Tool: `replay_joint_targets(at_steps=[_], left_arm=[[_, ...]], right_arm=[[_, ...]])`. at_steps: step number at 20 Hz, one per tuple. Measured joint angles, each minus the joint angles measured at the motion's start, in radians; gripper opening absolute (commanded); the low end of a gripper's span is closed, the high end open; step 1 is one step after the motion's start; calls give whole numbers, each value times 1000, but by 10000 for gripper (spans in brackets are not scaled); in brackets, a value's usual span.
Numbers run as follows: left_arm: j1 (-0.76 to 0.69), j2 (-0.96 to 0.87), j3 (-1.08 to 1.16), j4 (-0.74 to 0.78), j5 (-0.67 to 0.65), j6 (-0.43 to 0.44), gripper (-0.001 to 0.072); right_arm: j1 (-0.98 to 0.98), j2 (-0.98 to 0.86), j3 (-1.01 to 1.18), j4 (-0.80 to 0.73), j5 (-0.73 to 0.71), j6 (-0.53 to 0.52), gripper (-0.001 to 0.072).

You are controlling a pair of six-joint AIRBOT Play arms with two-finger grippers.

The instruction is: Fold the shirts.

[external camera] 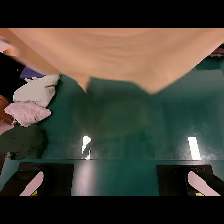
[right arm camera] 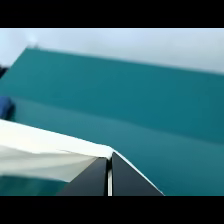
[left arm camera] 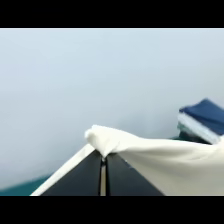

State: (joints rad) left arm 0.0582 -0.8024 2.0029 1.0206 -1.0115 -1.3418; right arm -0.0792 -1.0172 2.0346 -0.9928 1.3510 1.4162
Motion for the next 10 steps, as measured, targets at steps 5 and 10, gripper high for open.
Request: replay_joint_targets(at_steps=[5, 10], left_arm=[[0, 25, 87, 10, 15, -32, 20], [0, -35, -25, 16, -10, -45, 21]], right_arm=[[-179, 110, 26, 4, -55, -30, 14], [-272, 38, 70, 39, 8, -27, 14]])
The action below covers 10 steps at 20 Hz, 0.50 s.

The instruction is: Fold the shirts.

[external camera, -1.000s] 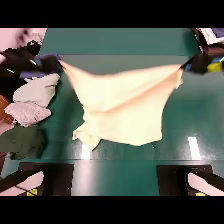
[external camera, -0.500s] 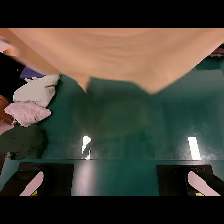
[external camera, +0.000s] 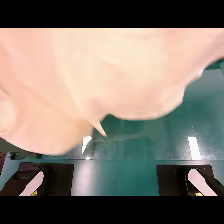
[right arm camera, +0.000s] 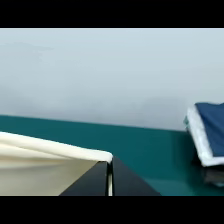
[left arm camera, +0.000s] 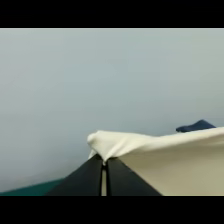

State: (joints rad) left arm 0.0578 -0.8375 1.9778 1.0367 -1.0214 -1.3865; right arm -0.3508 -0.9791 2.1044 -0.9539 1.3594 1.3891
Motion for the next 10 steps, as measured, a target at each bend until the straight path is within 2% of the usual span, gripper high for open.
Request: replay_joint_targets(at_steps=[3, 6, 10], left_arm=[[0, -124, -79, 1, -92, -3, 22], [0, -283, -166, 1, -196, -4, 22], [0, -517, -301, 5, -234, -4, 22]], right_arm=[[37, -76, -125, 3, 63, 13, 14], [132, -193, -269, -83, 107, 23, 14], [263, -388, -396, -184, 51, 29, 14]])
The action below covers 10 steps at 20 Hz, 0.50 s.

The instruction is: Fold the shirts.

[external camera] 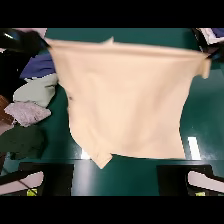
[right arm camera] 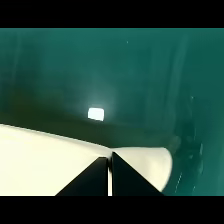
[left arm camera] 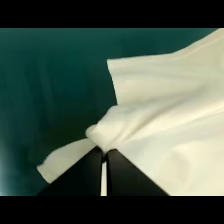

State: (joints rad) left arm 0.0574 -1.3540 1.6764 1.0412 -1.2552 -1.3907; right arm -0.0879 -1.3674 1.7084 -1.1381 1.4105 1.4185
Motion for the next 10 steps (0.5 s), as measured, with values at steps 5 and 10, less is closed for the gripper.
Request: replay_joint_targets(at_steps=[5, 10], left_arm=[[0, -253, -66, -4, 87, 36, 26], [4, -337, -66, 2, 165, 11, 618]], right_arm=[[100, -252, 16, -31, -147, 5, 15], [140, -423, 163, -37, -136, 8, 367]])
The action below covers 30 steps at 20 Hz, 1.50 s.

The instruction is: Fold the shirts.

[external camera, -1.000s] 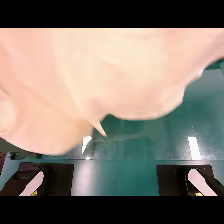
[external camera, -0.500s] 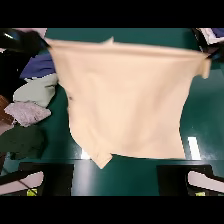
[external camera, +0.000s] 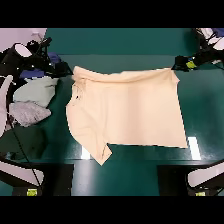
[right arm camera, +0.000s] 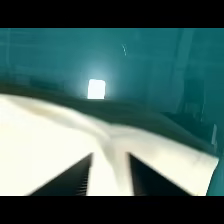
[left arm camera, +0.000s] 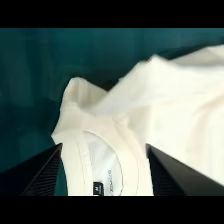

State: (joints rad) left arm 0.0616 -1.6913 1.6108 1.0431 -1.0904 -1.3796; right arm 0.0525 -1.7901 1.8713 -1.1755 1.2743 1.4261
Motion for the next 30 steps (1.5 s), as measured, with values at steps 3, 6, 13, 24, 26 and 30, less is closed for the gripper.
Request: replay_joint_targets(at_steps=[3, 6, 13, 24, 26, 30], left_arm=[[34, -6, 28, 23, -86, -27, 617], [76, 39, -24, 59, -202, -51, 617], [56, 392, -651, 83, -144, -84, 617], [-131, 667, -1168, -163, 44, -115, 235], [-142, 669, -1180, -142, 84, -111, 23], [-149, 672, -1145, -133, 135, -111, 22]], right_arm=[[-8, -19, 55, 3, 74, 0, 367], [-42, 43, -7, 3, 124, -7, 366], [-95, 307, -387, 6, 154, -23, 366], [-103, 541, -617, 4, 114, -33, 366], [-104, 565, -622, -8, 138, -33, 366], [-111, 593, -626, -77, 207, -32, 366]])
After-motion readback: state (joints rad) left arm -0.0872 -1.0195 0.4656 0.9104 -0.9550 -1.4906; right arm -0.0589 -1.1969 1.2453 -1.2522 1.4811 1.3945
